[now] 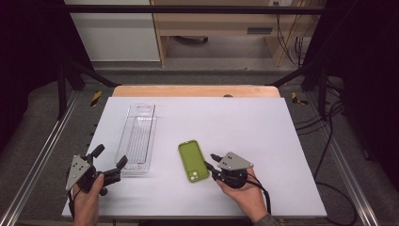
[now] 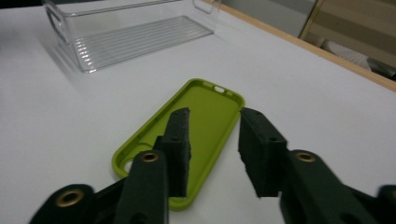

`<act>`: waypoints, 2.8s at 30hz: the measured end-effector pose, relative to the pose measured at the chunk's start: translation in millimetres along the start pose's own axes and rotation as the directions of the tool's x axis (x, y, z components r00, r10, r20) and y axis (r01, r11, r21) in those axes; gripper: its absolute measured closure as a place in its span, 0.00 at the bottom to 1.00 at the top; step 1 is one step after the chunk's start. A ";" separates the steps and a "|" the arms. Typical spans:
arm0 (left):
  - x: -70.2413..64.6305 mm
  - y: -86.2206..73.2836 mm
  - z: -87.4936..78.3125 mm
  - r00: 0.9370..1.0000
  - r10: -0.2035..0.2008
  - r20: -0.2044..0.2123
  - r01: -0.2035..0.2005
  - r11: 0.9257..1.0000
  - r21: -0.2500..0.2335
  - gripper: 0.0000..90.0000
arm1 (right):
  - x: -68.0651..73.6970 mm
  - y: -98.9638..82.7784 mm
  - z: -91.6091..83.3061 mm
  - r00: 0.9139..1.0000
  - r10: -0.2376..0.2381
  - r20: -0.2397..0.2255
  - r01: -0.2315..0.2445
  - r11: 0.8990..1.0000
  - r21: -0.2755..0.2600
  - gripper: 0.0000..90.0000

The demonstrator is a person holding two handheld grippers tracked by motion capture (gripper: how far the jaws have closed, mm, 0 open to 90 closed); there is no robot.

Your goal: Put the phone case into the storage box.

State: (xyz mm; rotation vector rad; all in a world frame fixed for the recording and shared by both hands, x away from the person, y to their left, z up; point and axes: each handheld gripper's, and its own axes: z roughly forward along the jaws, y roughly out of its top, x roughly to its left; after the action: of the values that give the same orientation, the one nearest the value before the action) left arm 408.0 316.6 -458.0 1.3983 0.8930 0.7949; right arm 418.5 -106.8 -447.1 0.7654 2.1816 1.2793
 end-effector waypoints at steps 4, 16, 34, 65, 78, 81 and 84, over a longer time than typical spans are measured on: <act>0.7 0.1 -0.3 1.000 -0.002 -0.002 0.002 1.000 -0.004 0.02 | 6.7 -0.3 8.9 0.999 -0.005 -0.039 0.006 0.999 0.033 0.90; 0.7 0.1 -0.1 1.000 -0.002 -0.004 0.002 1.000 -0.005 0.02 | 13.4 -1.6 20.5 0.996 0.047 -0.072 -0.036 0.989 0.142 1.00; 0.1 -0.3 0.8 1.000 0.003 0.003 -0.003 1.000 -0.002 0.02 | 17.8 -9.5 39.3 0.996 0.023 -0.086 0.000 0.965 0.262 1.00; -0.1 0.0 -0.9 1.000 0.018 -0.012 -0.018 1.000 0.004 0.02 | -5.2 -3.4 41.1 0.999 0.011 -0.052 0.012 0.903 0.430 1.00; -0.9 -1.3 -2.5 1.000 0.016 -0.015 -0.016 1.000 0.014 0.02 | -27.2 -5.8 35.5 0.999 0.020 -0.025 -0.006 0.881 0.473 1.00; -1.8 -1.4 -2.5 1.000 0.023 -0.015 -0.023 1.000 0.017 0.02 | -31.3 -4.8 36.5 1.000 0.011 -0.022 0.001 0.873 0.487 1.00; -2.0 -1.5 -2.4 1.000 0.023 -0.016 -0.023 1.000 0.017 0.02 | -35.5 -4.0 37.7 1.000 0.000 -0.016 0.008 0.867 0.499 1.00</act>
State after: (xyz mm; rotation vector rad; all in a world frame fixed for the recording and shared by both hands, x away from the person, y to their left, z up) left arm 404.9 316.0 -459.2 1.4213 0.8995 0.8187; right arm 468.0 -109.5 -462.4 0.9409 2.5599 0.7096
